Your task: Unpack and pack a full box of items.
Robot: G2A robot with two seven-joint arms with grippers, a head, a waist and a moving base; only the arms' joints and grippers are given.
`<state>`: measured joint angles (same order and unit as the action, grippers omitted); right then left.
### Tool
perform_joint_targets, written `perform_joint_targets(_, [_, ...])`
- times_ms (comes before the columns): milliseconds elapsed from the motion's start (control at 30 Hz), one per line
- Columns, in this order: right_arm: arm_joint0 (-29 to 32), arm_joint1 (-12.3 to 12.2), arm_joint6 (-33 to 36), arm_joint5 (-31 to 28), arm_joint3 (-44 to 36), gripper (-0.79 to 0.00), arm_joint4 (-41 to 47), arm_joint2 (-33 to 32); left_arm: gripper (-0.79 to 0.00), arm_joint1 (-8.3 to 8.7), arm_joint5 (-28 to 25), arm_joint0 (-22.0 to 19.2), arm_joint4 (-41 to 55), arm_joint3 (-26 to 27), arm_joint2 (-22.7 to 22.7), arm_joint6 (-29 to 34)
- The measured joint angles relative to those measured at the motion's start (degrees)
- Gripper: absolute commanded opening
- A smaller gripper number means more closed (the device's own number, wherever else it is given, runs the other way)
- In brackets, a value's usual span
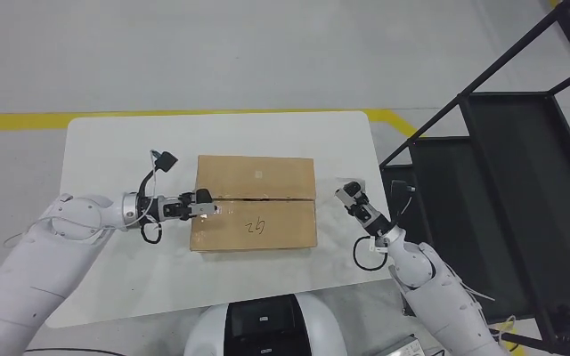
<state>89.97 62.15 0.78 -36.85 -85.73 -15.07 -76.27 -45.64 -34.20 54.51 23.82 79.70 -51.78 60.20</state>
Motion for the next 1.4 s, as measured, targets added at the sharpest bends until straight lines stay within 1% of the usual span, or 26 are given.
perform_joint_targets(33, [-0.3, 0.1, -0.2, -0.2, 0.5, -0.123, 0.2, 0.2, 0.0, -0.03, 0.0, 0.1, 0.0, 0.0, -0.1, 0.1])
perform_joint_targets(67, [-0.9, 0.2, -0.4, -0.5, 1.3, -0.616, 0.6, 0.5, 0.0, -0.07, 0.0, 0.1, -0.1, 0.1, -0.2, 0.2])
perform_joint_targets(100, [-1.2, 0.3, -0.5, -0.6, 1.8, -0.785, 0.8, 0.6, 0.0, -0.09, 0.1, 0.2, -0.2, 0.1, -0.3, 0.3])
perform_joint_targets(267, [-1.9, 0.6, -1.6, -1.2, 2.7, -0.785, 0.1, 0.4, 0.0, -0.25, 0.2, 0.5, -0.9, 0.3, -0.9, 0.4])
perform_joint_targets(600, [-0.5, 1.0, -4.3, -2.1, 1.4, -0.785, -2.6, -0.7, 0.0, -0.72, 0.9, 1.2, -1.2, 0.4, -1.9, -1.3])
perform_joint_targets(800, [-0.2, 1.3, -6.5, -3.1, 1.1, -0.785, -4.9, -1.0, 0.0, -1.09, 3.1, 1.4, -0.3, 0.1, -2.5, -2.9])
perform_joint_targets(1133, [1.4, 1.8, -10.3, -5.3, -0.8, -0.785, -10.3, -0.9, 0.0, -1.22, 8.0, 1.5, -4.3, 0.7, -3.6, -3.0])
perform_joint_targets(1267, [1.3, 2.1, -12.0, -6.9, -1.5, -0.785, -13.7, -0.6, 0.0, -1.28, 9.4, 1.8, -5.2, 1.2, -4.1, -3.4])
perform_joint_targets(1400, [0.7, 2.3, -13.2, -7.0, -2.6, -0.785, -17.8, -0.1, 0.0, -1.43, 10.0, 2.1, -5.8, 1.4, -4.3, -3.4])
